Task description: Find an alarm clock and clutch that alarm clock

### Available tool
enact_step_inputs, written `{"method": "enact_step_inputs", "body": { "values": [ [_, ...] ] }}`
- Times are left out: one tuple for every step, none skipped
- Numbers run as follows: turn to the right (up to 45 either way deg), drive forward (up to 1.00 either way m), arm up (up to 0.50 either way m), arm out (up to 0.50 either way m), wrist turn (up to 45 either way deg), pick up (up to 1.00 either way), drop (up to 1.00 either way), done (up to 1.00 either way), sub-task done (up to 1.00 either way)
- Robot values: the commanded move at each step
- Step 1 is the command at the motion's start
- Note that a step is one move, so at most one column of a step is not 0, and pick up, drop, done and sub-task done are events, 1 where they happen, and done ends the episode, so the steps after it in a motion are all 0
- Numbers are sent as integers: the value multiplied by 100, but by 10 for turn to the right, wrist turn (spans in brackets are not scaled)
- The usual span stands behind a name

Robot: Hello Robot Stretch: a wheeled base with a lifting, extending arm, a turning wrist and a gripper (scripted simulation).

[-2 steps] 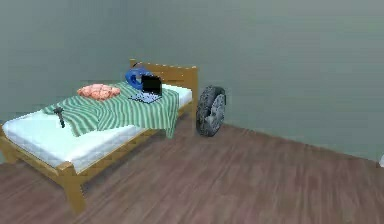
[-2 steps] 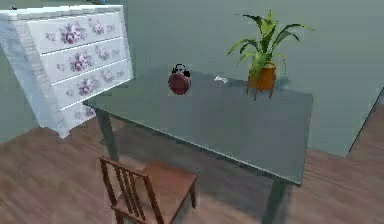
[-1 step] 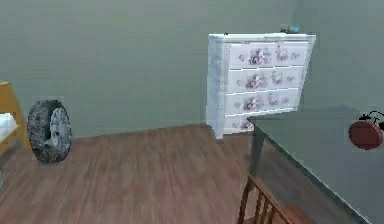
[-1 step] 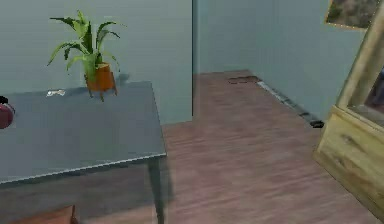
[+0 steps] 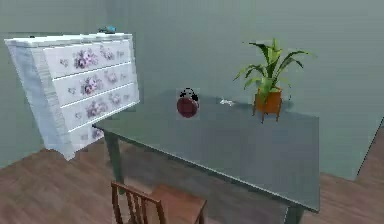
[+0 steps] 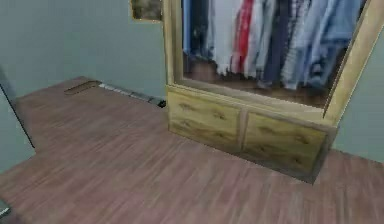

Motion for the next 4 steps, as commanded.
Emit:
{"method": "enact_step_inputs", "body": {
  "values": [
    [450,0,0,0,0,0,0,0,0],
    [270,0,0,0,0,0,0,0,0],
    [0,20,0,0,0,0,0,0,0],
    [-450,0,0,0,0,0,0,0,0]
  ]
}}
